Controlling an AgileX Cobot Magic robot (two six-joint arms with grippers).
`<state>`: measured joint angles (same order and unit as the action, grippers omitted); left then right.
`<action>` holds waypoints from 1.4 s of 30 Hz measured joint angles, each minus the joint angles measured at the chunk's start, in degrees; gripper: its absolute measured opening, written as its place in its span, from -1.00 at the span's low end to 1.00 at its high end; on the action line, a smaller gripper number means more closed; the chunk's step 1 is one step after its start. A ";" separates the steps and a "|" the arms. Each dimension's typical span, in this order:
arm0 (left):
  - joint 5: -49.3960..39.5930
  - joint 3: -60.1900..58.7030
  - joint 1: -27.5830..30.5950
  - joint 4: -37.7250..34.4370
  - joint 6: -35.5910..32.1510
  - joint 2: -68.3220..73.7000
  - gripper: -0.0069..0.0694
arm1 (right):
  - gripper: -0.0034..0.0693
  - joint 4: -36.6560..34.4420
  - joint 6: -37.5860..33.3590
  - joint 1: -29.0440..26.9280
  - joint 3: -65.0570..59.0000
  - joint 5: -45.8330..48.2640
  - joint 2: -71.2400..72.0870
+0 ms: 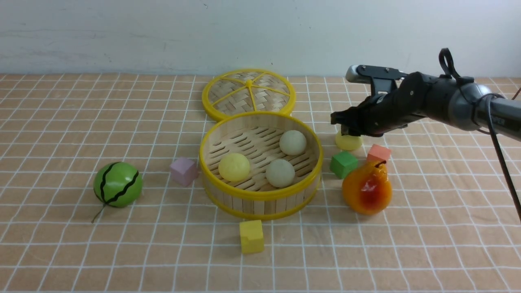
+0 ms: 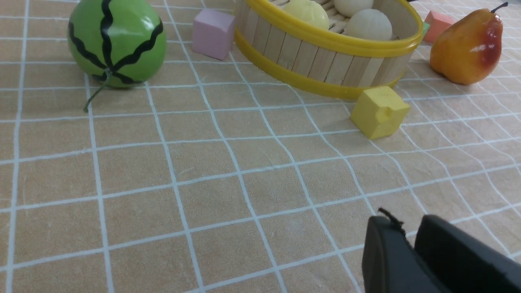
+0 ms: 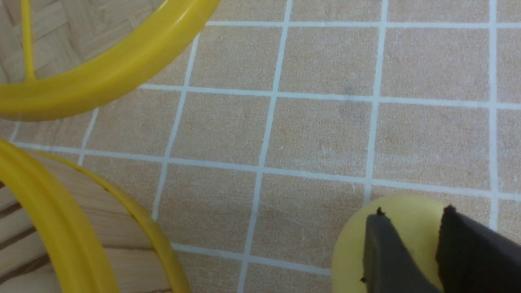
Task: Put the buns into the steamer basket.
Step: Use the right arm to grab a steamed stuffed bun, then use the right arm to put the steamed stuffed bun into the steamer
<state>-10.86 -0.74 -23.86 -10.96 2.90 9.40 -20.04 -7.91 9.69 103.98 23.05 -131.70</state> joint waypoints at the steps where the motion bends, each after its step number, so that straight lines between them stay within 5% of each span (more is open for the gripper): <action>1: 0.00 0.00 0.00 0.00 0.00 0.00 -0.54 | -0.51 0.01 0.00 0.00 0.07 0.00 0.00; 6: 0.00 0.00 0.00 0.00 0.00 0.00 -0.54 | -0.90 1.31 0.00 0.00 0.06 1.73 0.72; 16: 0.00 0.00 0.00 0.00 0.00 0.00 -0.54 | -0.90 -0.91 -4.07 1.45 0.06 7.83 10.92; 27: 0.00 0.00 0.00 0.00 0.00 0.00 -0.53 | -0.87 -17.03 -15.74 13.57 0.06 4.23 10.36; 31: 0.00 0.00 0.00 0.00 0.00 0.00 -0.53 | -0.75 -17.64 -15.86 16.03 0.06 -1.71 6.76; 42: 0.00 0.00 0.00 0.00 0.00 0.00 -0.52 | 0.51 -16.53 -15.88 17.48 0.06 -3.45 2.10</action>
<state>-10.86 -0.74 -23.86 -10.96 2.90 9.40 -36.57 -23.80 27.17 104.05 19.61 -129.60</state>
